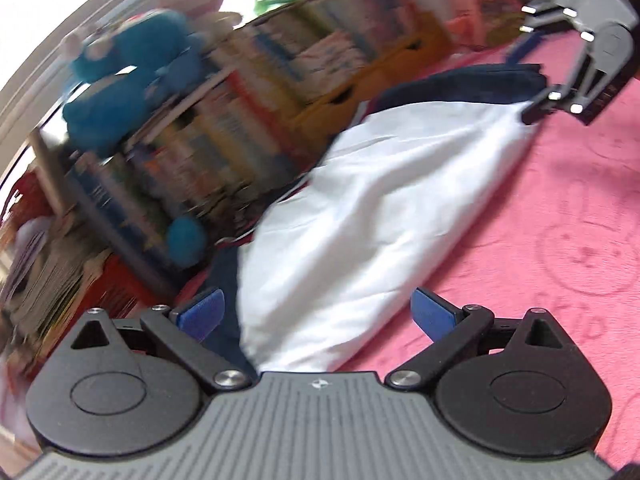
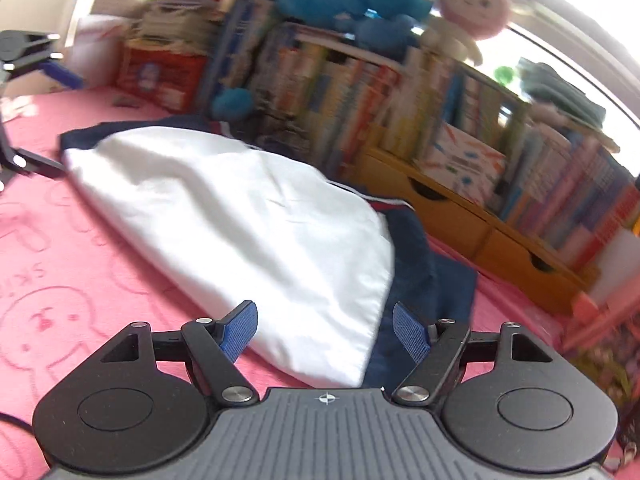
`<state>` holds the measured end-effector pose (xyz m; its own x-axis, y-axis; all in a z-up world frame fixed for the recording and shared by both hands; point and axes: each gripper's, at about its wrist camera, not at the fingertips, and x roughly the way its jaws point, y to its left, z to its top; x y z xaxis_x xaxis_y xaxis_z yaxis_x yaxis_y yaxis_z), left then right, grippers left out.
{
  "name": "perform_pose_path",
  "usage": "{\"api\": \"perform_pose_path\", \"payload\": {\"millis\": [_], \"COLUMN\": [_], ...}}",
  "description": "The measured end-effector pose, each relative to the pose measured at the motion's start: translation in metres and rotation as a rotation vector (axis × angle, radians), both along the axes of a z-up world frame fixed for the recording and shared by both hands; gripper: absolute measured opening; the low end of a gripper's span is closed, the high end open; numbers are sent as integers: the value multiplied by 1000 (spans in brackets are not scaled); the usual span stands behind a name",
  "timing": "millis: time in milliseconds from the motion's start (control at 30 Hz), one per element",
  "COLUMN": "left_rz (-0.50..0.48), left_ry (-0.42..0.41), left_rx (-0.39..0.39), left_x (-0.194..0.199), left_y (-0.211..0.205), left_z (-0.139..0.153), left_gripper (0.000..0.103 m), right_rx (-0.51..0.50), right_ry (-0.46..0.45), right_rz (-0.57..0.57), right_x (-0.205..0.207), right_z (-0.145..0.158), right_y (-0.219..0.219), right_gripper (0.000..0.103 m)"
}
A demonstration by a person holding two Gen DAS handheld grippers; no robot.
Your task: Fold clothes
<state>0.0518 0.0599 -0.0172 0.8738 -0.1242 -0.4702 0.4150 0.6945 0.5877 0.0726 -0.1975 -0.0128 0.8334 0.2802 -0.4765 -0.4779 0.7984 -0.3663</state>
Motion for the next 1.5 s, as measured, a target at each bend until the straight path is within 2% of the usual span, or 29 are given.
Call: {"api": "perform_pose_path", "payload": {"millis": [100, 200, 267, 333, 467, 600, 633, 700, 733, 767, 833, 933, 1000, 1033, 1067, 1100, 1133, 1267, 1400, 1467, 1500], "left_rz": [-134, -174, -159, -113, -46, -28, -34, -72, -94, -118, -190, -276, -295, -277, -255, -221, -171, -113, -113, -107, -108], "left_ry": [9, 46, 71, 99, 126, 133, 139, 151, 149, 147, 140, 94, 49, 15, -6, -10, -22, -5, -6, 0, -8], "left_rx": [74, 72, 24, -56, -224, -306, -321, -323, -300, -274, -171, -3, 104, 125, 122, 119, 105, -5, -17, 6, 60], "left_x": [0, 18, 34, 51, 71, 78, 78, 73, 69, 64, 51, 37, 34, 37, 41, 48, 56, 73, 72, 72, 71], "left_y": [-35, -49, -49, -39, -18, -3, 0, 3, 1, -1, -11, -29, -41, -45, -47, -50, -50, -42, -41, -40, -38], "left_z": [-16, -25, -22, -14, 8, 20, 22, 24, 22, 21, 13, -9, -26, -31, -32, -32, -29, -8, 1, -2, -7], "left_gripper": [101, 99, 86, 74, 73, 73, 72, 78, 84, 87, 88, 96, 96, 95, 86, 77, 60, 56, 56, 58, 59], "right_rx": [-34, -89, -137, -160, -219, -307, -333, -364, -346, -326, -257, -131, -50, -24, 1, -9, -64, -284, -417, -482, -511], "right_ry": [-30, -43, -56, -50, -43, -80, -106, -131, -110, -89, -58, 2, 51, 67, 82, 80, 45, -95, -159, -205, -223], "right_rz": [108, 190, 213, 227, 245, 279, 284, 275, 273, 272, 251, 213, 195, 191, 188, 187, 196, 233, 231, 209, 199], "right_x": [-13, -19, -19, -15, -4, 2, 2, 6, 9, 12, 15, 23, 30, 32, 34, 35, 30, 13, 23, 35, 41], "right_z": [8, 8, 1, -5, -18, -30, -33, -34, -32, -29, -22, -8, 1, 3, 6, 5, 0, -19, -37, -46, -49], "right_y": [23, 45, 58, 66, 80, 95, 99, 107, 108, 108, 103, 89, 81, 77, 74, 73, 76, 90, 105, 109, 108], "right_gripper": [76, 76, 76, 76, 76, 76, 75, 68, 58, 51, 47, 47, 47, 47, 47, 47, 49, 52, 54, 52, 50]}}
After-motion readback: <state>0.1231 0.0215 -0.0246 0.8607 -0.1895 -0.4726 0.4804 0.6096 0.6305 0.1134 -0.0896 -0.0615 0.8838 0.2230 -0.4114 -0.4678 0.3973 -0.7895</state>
